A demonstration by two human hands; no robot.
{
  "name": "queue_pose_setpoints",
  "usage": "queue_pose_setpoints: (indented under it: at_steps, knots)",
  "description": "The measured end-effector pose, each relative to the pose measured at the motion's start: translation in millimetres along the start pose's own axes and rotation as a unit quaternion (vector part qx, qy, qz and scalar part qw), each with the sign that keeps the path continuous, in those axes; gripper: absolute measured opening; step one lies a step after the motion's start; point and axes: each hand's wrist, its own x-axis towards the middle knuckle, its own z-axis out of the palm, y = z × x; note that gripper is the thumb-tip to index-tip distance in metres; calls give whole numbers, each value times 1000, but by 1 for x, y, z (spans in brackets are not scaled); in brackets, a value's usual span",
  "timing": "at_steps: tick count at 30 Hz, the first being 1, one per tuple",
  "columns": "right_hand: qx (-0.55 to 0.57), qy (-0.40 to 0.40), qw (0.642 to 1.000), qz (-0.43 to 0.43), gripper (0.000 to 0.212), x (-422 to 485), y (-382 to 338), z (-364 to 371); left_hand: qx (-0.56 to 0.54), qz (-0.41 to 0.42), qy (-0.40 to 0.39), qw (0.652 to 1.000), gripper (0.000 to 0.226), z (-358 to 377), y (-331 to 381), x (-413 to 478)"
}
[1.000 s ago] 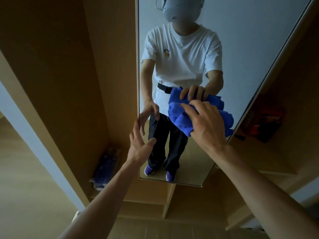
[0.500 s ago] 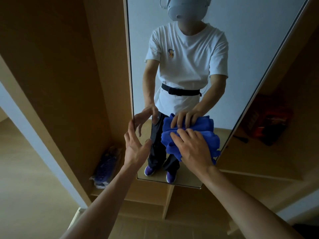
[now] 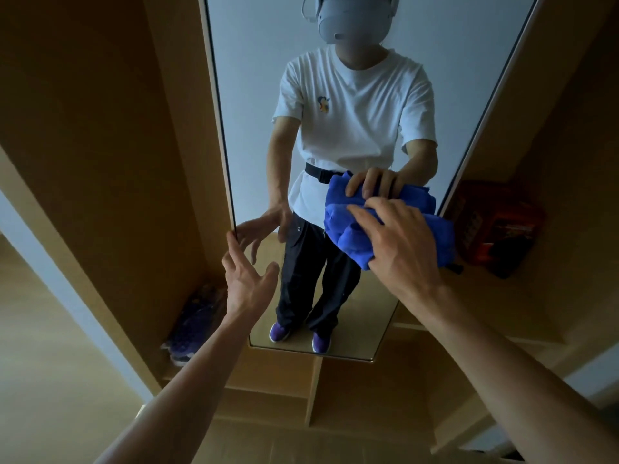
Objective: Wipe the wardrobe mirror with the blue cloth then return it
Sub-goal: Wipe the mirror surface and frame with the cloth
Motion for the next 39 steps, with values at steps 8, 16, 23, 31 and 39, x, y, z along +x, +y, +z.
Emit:
queue_pose_setpoints:
  at_steps: [8,16,23,31,39]
  knots:
    - [11,-28,999,-16,57,-26,-4,33,13,-9,31,999,101,11,-1,-3]
    - [7,-107,994,-36,66,-54,-10,51,14,-3,10,1000,102,4,-7,-1]
    - [0,-24,1000,9,70,-43,20,18,27,-1,-12,1000,100,-5,-12,-2]
    - [-27,61,997,34,68,-40,49,4,27,-28,10,999,104,10,-4,-6]
    - [-7,-2,1000,17,64,-74,39,46,23,-23,36,999,104,18,-6,-8]
